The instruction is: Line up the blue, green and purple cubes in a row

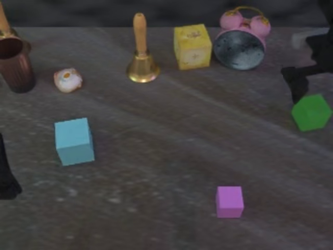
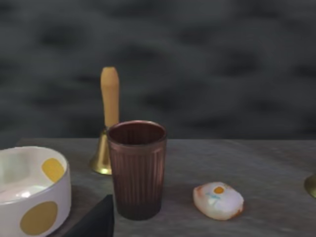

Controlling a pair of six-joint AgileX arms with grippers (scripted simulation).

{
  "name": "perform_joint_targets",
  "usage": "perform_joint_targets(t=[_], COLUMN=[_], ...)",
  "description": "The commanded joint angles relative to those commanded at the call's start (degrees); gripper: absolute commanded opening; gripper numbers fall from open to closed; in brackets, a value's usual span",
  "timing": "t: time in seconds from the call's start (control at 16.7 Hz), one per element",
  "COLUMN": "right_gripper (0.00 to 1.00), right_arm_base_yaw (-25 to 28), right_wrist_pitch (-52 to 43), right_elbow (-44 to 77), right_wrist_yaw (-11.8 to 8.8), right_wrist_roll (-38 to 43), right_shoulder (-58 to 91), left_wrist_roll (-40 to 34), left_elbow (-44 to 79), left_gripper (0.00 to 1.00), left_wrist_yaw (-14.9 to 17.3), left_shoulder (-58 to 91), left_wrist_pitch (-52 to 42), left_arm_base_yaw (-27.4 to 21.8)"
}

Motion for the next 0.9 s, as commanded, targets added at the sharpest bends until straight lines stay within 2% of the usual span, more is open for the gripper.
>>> perform_joint_targets(t=[0.36,0.66,0.9], right_gripper=[1.0,1.0,0.7], right_arm_base_yaw=[-0.04,-0.04,-0.04], right_wrist_pitch=[13.19,14.36,14.36], right_elbow=[-8.32,-9.24,-9.24], right_wrist_yaw=[0.05,0.05,0.05], right_wrist_roll=[0.0,0.0,0.0], right_shoulder=[4.32,4.9,4.9], left_wrist_roll=[0.0,0.0,0.0], left_elbow=[0.0,0.0,0.0], left_gripper=[1.0,1.0,1.0], left_wrist_yaw=[0.0,0.0,0.0], left_shoulder=[0.0,0.0,0.0], left_wrist_pitch=[0.0,0.0,0.0], left_arm_base_yaw=[0.0,0.0,0.0])
